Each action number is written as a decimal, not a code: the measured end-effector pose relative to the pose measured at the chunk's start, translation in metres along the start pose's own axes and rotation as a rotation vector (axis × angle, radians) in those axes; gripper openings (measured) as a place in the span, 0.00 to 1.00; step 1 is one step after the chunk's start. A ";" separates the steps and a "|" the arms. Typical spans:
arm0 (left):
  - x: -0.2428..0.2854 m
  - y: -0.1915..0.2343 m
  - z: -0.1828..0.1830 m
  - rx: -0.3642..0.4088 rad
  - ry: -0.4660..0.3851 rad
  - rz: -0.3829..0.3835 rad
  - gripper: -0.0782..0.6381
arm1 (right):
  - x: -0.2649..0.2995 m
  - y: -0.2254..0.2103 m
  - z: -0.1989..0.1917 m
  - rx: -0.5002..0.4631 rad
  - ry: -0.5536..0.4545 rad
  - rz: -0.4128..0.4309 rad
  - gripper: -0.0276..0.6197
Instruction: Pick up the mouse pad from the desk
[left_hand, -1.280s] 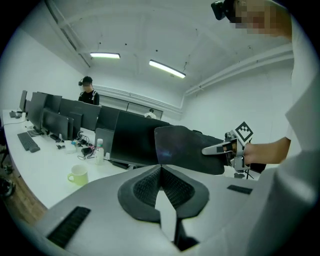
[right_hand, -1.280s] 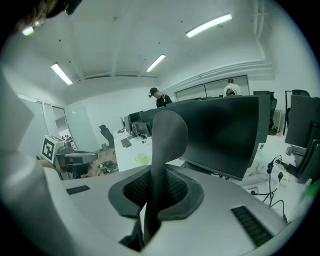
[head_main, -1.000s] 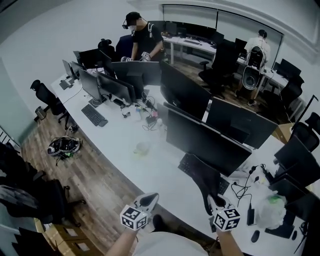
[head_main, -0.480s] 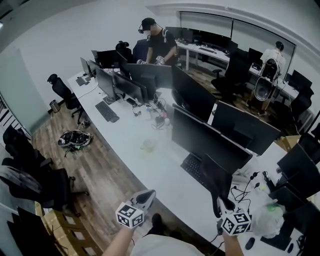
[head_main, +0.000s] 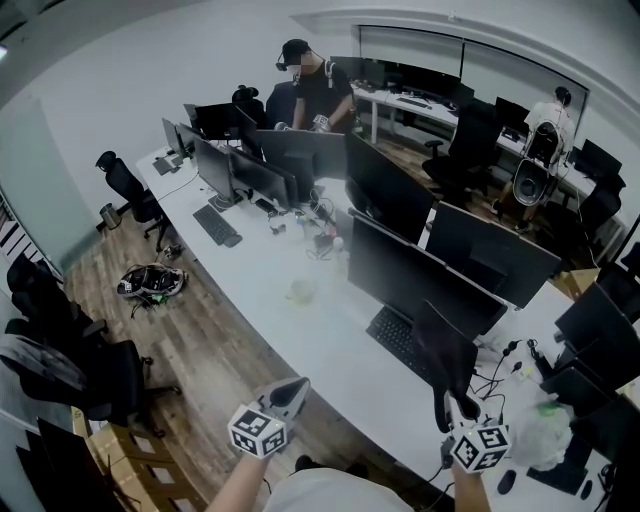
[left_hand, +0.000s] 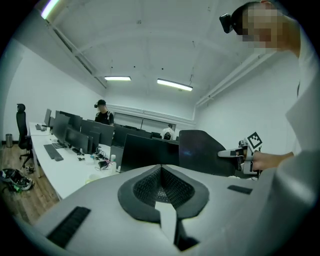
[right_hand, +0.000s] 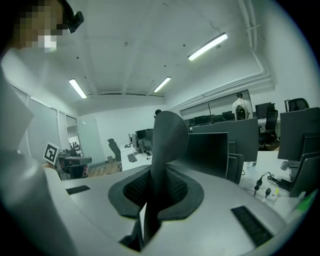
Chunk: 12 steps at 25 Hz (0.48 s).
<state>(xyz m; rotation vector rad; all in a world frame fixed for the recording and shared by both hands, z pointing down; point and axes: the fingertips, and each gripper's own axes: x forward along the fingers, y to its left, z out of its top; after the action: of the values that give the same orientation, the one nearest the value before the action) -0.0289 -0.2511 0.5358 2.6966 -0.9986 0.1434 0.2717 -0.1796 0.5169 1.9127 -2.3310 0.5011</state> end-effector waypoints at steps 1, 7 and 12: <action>-0.002 0.003 0.002 0.006 -0.001 -0.005 0.13 | -0.001 0.004 0.001 0.001 -0.006 -0.004 0.11; -0.012 0.022 0.007 0.033 0.008 -0.039 0.13 | -0.005 0.027 0.007 0.022 -0.048 -0.034 0.11; -0.021 0.031 0.015 0.042 -0.005 -0.072 0.13 | -0.008 0.041 0.010 0.026 -0.074 -0.058 0.11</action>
<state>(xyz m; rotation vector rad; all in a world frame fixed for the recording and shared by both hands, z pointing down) -0.0648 -0.2651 0.5240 2.7675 -0.9080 0.1452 0.2354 -0.1686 0.4974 2.0377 -2.3161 0.4657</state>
